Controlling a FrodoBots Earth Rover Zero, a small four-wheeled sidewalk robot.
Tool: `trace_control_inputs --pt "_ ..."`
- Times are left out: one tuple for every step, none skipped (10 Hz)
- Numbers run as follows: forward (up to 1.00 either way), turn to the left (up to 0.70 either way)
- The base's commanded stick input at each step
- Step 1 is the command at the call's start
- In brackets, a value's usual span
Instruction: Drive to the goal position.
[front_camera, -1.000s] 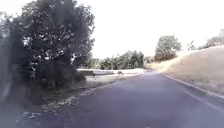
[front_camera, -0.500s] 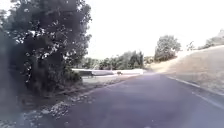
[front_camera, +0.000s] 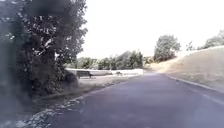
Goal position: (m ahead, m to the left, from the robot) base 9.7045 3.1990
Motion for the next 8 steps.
trace_control_inputs --pt "1.0 0.0" --pt "1.0 0.0" --pt "1.0 0.0" --pt "1.0 0.0" --pt "1.0 0.0" --pt "1.0 0.0" --pt "1.0 0.0" --pt "1.0 0.0"
